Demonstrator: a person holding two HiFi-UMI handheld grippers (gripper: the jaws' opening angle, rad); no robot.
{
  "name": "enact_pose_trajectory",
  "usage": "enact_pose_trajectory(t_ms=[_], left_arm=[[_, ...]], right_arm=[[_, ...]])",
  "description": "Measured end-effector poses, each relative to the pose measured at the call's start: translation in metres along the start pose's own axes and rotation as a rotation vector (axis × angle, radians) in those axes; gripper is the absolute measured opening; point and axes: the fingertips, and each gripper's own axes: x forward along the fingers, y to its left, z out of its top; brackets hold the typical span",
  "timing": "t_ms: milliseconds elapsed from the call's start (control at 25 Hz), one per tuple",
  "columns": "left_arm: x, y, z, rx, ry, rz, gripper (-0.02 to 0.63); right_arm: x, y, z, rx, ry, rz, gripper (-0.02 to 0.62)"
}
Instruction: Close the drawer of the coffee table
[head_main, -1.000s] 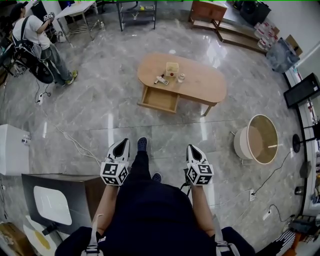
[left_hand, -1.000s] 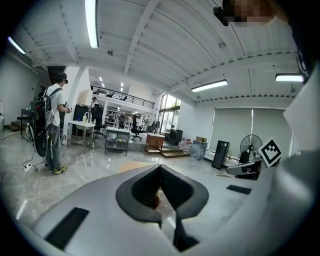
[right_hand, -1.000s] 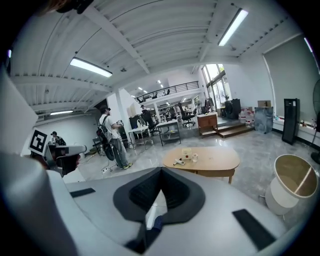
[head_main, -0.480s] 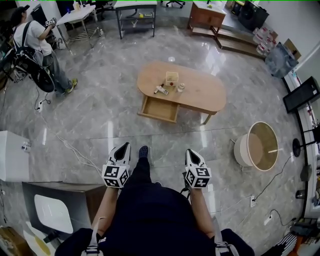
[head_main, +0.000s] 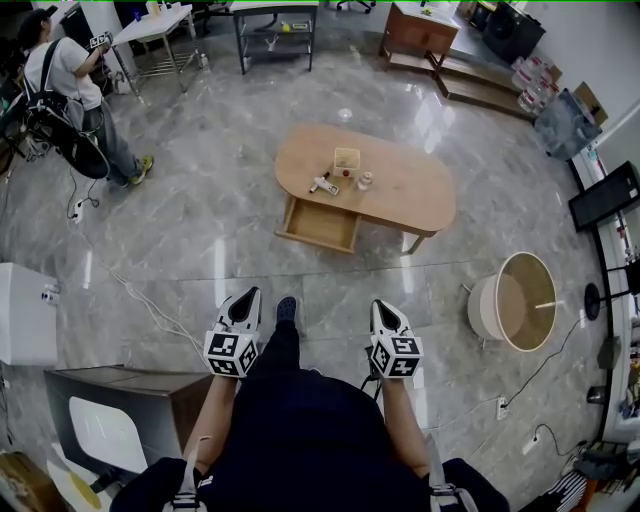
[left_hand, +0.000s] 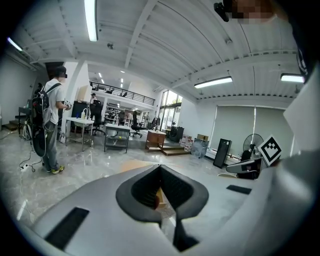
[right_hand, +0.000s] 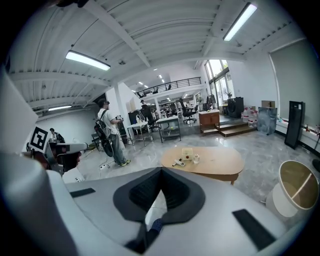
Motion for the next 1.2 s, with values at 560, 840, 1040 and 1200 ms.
enact_pose_trajectory(t_ms=[560, 840, 1040, 1200], left_arm=[[0.088, 0.059, 0.042, 0.014, 0.024, -0.055, 0.025], [0.144, 0.087, 0.076, 0.030, 0.014, -0.109, 0.025], [0.179, 0.110, 0.094, 0.029, 0.009, -0.149, 0.025], [0.202, 0.132, 0.104, 0.028, 0.013, -0.160, 0.025]], right_arm=[[0.084, -0.006, 0.060, 0.001, -0.001, -0.044, 0.026], [0.128, -0.014, 0.093, 0.036, -0.016, -0.105, 0.026], [0.163, -0.018, 0.120, 0.044, -0.041, -0.134, 0.026], [0.184, -0.016, 0.139, 0.052, -0.057, -0.150, 0.026]])
